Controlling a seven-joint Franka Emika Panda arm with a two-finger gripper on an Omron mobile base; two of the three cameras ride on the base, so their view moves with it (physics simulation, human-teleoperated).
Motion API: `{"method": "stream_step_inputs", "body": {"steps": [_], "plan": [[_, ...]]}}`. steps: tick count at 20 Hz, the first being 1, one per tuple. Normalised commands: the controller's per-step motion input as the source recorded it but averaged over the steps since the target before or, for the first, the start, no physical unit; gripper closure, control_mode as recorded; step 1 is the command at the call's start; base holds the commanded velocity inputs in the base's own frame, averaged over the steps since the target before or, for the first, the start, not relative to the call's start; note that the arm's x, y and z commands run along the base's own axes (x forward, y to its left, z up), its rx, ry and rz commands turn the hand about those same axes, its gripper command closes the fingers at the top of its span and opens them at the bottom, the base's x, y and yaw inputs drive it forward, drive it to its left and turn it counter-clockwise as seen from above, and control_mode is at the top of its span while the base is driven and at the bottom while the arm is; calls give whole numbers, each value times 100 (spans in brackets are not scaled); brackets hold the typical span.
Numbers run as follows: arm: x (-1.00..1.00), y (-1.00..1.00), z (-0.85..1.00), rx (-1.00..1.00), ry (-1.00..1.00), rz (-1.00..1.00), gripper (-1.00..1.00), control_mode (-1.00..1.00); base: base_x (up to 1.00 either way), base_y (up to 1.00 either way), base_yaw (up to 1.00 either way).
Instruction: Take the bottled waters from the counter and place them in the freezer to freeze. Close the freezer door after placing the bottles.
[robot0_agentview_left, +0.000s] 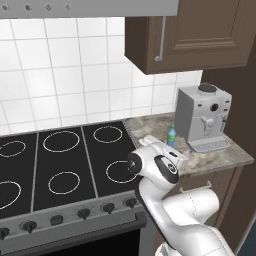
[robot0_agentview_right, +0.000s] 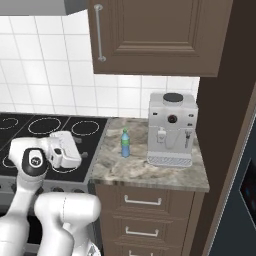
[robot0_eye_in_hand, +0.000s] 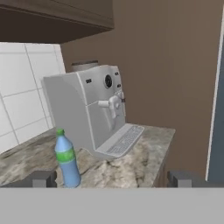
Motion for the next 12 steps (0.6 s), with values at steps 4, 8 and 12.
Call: {"method": "stream_step_inputs", "body": {"steps": [4, 8, 12], "plan": [[7, -55, 0, 9, 6, 0, -100, -100, 0, 0, 0], [0, -5, -4, 1, 0, 0, -100, -100, 0, 0, 0], [13, -2, -9, 0, 2, -1, -100, -100, 0, 0, 0]]}}
